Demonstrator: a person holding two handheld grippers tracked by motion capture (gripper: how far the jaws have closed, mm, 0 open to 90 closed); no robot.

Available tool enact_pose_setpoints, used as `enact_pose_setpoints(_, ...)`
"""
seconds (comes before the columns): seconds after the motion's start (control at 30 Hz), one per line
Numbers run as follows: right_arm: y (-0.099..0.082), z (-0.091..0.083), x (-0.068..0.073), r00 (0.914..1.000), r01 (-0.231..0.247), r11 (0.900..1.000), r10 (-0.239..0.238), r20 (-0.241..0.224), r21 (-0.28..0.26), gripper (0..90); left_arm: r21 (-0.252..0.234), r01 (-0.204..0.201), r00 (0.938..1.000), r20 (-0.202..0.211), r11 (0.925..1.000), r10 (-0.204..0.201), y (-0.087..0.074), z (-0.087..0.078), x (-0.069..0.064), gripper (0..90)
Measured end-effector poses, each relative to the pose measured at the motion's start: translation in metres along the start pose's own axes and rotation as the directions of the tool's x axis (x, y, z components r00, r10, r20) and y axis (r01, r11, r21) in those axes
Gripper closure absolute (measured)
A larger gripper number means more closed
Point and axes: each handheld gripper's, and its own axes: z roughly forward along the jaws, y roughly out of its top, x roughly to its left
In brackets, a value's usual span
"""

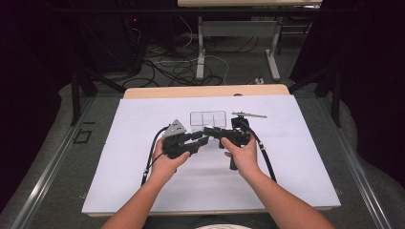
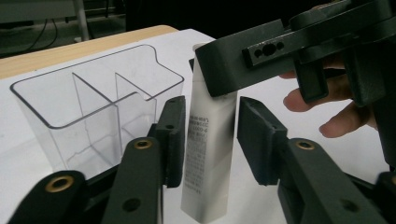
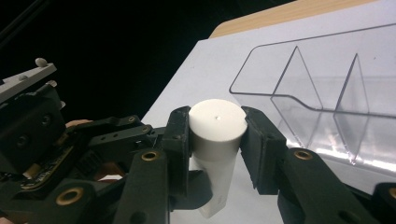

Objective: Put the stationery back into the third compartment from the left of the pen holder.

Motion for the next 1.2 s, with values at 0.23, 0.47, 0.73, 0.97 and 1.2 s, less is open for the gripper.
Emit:
enact_pose_setpoints(0.23,0.006,0.001,0.0,0.994,0.097,0.9949,-0.095,0.053,-0.028,64.4,0.024,0.008,0.9992,-0.039,0.9997,-0.007,-0.004,-0.003,0.005,50.6)
enact_pose_setpoints(0.47,0.018,-0.003,0.002,0.9756,0.191,0.9801,-0.183,0.121,-0.056,64.4,0.033,0.03,0.9955,-0.091,0.999,-0.027,-0.004,-0.008,0.013,39.8)
enact_pose_setpoints(0.73,0.031,-0.008,0.003,0.9471,0.281,0.9571,-0.264,0.182,-0.071,64.4,0.054,0.037,0.9828,-0.183,0.9978,-0.026,-0.004,-0.016,0.025,33.7)
enact_pose_setpoints(0.97,0.041,-0.009,0.003,0.9174,0.348,0.9339,-0.321,0.235,-0.082,64.4,0.058,0.063,0.9727,-0.227,0.9963,-0.049,-0.003,-0.024,0.033,30.7)
enact_pose_setpoints(1.2,0.05,-0.007,0.002,0.8888,0.4,0.9142,-0.369,0.272,-0.066,64.4,0.052,0.082,0.9655,-0.252,0.9953,-0.067,-0.003,-0.028,0.039,22.4)
